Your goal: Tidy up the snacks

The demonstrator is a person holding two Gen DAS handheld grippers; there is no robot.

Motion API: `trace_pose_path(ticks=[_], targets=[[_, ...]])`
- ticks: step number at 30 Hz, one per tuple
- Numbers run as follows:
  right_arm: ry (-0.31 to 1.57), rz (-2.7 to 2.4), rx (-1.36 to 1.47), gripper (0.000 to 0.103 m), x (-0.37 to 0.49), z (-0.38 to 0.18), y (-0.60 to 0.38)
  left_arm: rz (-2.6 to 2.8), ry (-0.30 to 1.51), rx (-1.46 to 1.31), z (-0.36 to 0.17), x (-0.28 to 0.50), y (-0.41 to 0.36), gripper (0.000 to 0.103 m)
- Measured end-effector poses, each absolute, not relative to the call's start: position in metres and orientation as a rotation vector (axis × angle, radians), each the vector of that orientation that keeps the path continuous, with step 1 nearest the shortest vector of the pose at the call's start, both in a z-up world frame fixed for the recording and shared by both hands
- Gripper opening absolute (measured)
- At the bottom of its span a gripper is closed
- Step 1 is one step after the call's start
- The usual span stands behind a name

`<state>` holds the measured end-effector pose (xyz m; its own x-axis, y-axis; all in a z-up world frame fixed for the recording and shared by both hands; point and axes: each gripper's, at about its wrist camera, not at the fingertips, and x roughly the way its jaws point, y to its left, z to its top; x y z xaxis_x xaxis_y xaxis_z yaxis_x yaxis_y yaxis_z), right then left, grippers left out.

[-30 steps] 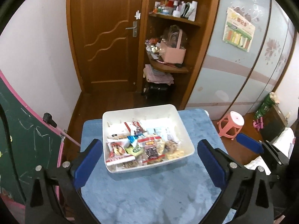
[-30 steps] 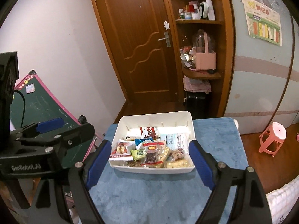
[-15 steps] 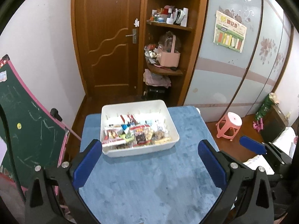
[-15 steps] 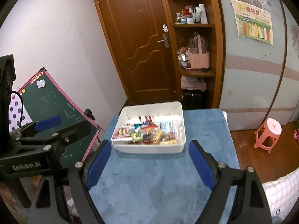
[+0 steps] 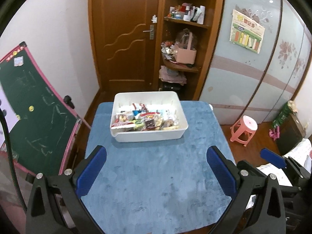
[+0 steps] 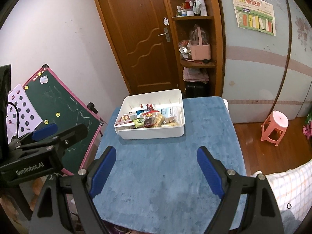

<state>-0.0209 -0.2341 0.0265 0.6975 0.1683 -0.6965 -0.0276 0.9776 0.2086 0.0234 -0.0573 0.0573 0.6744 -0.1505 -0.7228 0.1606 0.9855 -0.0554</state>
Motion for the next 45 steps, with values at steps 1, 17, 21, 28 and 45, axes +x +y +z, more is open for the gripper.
trace_pose_path(ticks=[1, 17, 21, 28, 45], targets=[[0.791, 0.115, 0.193, 0.086, -0.024, 0.027, -0.235, -0.160, 0.811, 0.018, 0.056, 0.019, -0.056, 0.102], [0.793, 0.087, 0.223, 0.086, -0.048, 0.023, -0.234, -0.127, 0.884, 0.043, 0.035, -0.027, -0.051, 0.102], [0.770, 0.070, 0.217, 0.086, -0.054, 0.027, -0.234, -0.125, 0.869, 0.057, 0.041, -0.029, -0.052, 0.102], [0.761, 0.045, 0.212, 0.086, -0.060, 0.029, -0.233, -0.120, 0.833, 0.077, 0.047, -0.034, -0.052, 0.102], [0.763, 0.027, 0.172, 0.086, -0.061, 0.030, -0.225, -0.108, 0.825, 0.055, 0.051, -0.032, -0.044, 0.102]])
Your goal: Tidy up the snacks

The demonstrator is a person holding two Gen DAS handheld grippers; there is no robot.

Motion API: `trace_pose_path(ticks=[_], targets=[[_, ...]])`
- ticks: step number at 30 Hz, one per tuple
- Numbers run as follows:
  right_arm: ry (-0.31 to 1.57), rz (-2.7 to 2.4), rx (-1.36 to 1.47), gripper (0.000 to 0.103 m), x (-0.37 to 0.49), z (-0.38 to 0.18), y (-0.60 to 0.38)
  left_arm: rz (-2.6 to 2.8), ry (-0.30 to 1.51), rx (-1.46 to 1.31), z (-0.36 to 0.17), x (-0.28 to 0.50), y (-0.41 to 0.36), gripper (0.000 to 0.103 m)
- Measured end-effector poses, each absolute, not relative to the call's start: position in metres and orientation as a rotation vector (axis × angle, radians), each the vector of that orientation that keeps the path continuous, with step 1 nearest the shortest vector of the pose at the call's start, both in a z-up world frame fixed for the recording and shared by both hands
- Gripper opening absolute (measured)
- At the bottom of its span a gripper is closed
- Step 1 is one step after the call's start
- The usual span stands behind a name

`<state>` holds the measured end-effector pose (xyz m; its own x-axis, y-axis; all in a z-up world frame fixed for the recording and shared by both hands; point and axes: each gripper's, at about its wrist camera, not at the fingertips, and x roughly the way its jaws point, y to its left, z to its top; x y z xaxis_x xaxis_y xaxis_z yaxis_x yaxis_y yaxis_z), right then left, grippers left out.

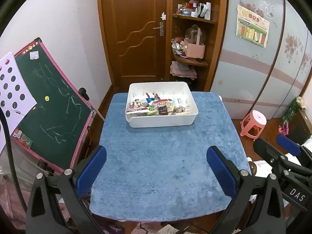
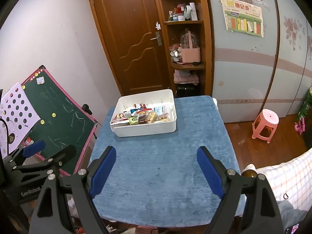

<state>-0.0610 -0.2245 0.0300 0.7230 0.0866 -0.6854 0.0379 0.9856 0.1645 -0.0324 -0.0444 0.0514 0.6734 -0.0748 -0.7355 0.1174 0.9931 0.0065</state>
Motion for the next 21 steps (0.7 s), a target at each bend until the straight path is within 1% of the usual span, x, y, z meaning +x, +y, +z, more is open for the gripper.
trace_pose_path(ticks=[21], targets=[[0.775, 0.034, 0.152, 0.086, -0.0573, 0.0285, -0.2181, -0.123, 0.855, 0.053, 0.0443, -0.0293, -0.0441, 0.102]])
